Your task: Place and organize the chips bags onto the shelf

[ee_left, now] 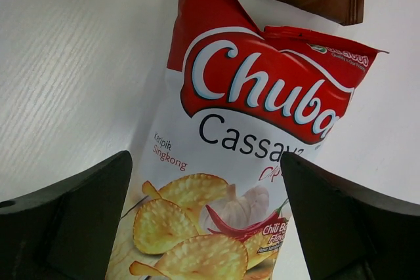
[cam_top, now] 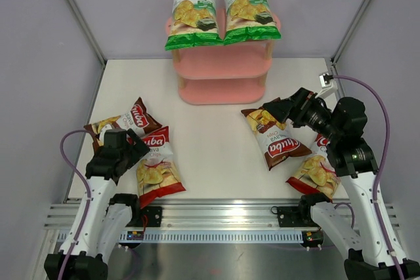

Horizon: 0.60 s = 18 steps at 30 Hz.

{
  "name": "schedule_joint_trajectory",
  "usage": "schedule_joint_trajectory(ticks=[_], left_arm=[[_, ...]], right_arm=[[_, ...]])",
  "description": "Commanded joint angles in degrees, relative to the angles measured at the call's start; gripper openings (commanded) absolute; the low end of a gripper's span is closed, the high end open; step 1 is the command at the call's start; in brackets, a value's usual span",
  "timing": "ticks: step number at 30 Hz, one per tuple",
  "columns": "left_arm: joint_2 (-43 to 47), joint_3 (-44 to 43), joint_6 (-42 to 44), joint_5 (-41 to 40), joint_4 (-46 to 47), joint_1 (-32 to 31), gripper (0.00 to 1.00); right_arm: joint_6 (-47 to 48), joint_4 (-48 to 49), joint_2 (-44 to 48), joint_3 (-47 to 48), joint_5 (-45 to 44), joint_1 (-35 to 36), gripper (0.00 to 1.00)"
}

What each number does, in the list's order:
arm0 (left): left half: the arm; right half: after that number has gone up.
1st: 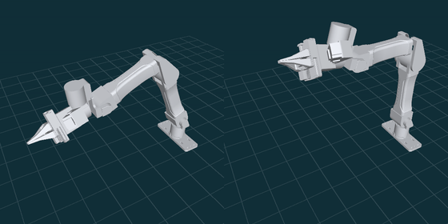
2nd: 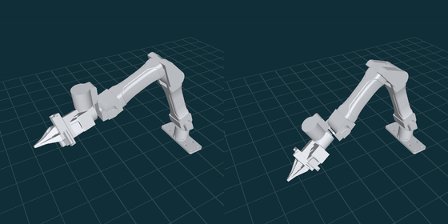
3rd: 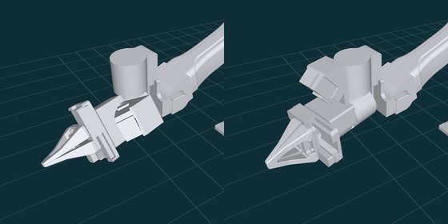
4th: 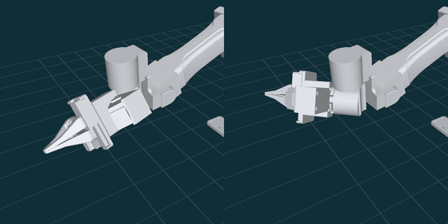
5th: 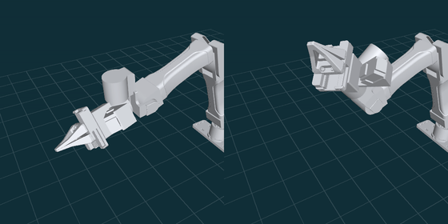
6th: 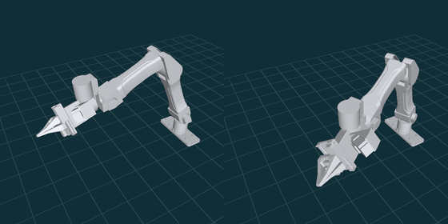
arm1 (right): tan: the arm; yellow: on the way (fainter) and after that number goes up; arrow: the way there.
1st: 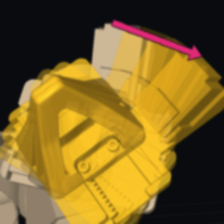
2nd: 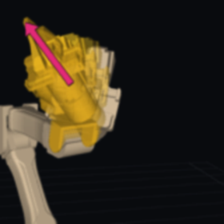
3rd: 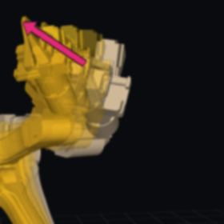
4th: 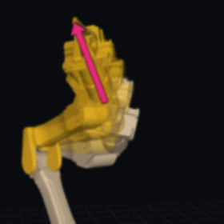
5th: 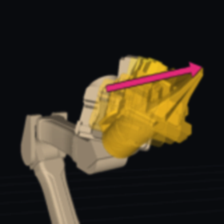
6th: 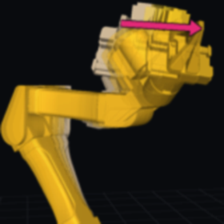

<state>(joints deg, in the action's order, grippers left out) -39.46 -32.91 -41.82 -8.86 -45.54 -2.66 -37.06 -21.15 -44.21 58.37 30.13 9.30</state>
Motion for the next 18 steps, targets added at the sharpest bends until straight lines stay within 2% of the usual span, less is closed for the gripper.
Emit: schedule_joint_trajectory(ticks=[1, 6, 13, 18], left_arm=[[0.27, 0.82, -4.58, 2.97, 3.17, 0.28, 0.99], [-2.28, 2.93, -5.98, 6.3, 5.53, 0.28, 0.99], [0.87, 10.22, -9.5, 13.34, 11.52, 0.2, 0.99], [4.65, 16.64, -17.92, 16.77, 19.6, -2.26, 0.99]], right_arm=[[1.38, 1.28, 2.54, -0.1, 3.36, -0.25, 1.0], [-0.03, 3.92, 2.28, -0.19, 4.23, -0.16, 0.99], [-0.12, 4.45, 1.14, 0.17, 4.59, -0.16, 0.99], [-1.43, 5.85, 0.7, -0.89, 4.59, -0.25, 0.99]])
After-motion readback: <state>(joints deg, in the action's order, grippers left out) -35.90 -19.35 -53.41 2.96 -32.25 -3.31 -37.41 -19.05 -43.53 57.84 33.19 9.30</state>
